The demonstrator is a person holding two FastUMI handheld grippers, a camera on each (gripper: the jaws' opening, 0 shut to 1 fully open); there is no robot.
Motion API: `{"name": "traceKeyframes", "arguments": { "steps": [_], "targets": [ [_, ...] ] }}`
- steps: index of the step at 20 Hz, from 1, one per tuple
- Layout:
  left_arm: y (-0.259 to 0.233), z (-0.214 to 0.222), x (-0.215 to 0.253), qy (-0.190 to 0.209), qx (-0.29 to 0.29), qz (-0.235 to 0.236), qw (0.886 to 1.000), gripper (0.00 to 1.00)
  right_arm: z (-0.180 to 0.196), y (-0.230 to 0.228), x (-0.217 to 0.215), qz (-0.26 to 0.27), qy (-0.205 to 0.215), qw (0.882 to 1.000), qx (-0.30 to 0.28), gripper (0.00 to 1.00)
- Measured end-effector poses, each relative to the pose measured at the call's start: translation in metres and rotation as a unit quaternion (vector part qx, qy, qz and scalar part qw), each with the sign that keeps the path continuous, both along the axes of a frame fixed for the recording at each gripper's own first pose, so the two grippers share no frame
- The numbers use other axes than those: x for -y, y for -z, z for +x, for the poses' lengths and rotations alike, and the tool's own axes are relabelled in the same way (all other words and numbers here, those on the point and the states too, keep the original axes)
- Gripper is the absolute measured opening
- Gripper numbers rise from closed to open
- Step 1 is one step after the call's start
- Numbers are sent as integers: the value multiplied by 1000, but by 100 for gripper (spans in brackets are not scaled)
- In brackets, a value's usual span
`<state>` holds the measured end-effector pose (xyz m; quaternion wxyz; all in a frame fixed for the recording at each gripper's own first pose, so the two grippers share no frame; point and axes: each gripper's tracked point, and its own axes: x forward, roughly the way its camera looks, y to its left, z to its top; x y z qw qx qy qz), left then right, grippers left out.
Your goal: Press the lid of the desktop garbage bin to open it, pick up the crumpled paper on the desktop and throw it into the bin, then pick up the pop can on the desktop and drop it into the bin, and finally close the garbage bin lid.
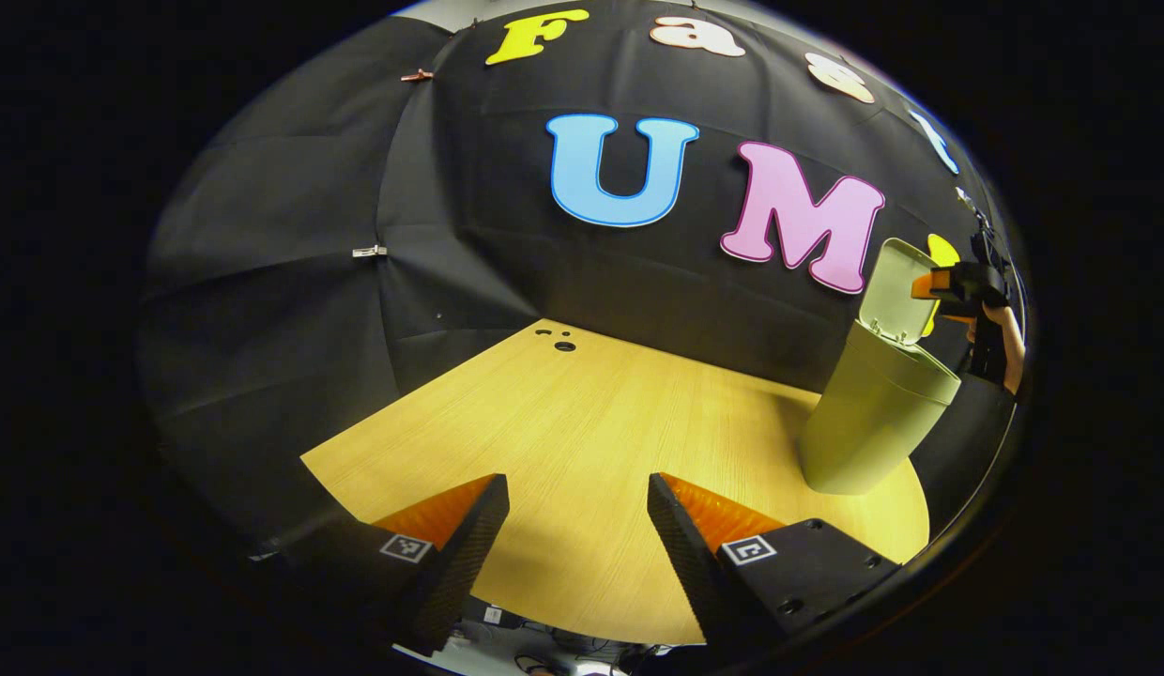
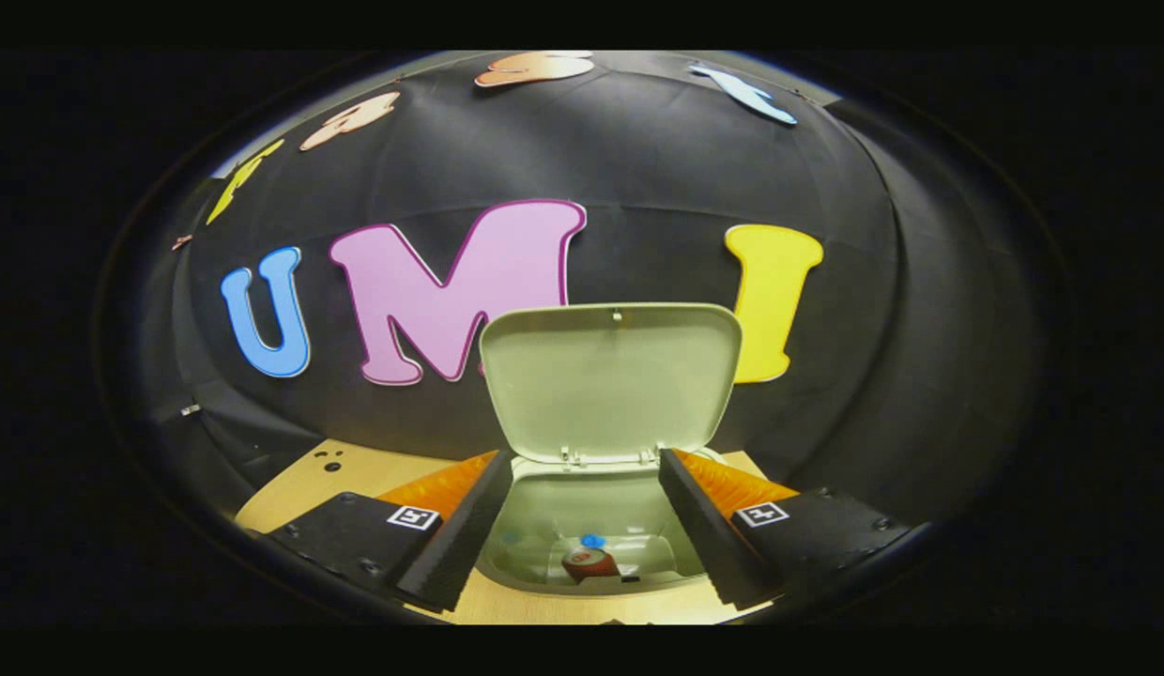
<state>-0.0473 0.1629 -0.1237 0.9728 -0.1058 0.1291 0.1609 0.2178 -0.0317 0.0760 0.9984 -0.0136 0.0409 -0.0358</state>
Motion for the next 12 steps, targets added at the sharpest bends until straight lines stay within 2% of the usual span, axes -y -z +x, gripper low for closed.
{"name": "traceKeyframes", "arguments": {
  "steps": [10,12],
  "targets": [
    [-3,28,25,42,-10,20,999,96,11,-117,-12,-7,-34,997,66,98],
    [-3,34,26,46,-9,27,999,96,24,-125,-4,-11,-23,998,61,98]
  ]
}}
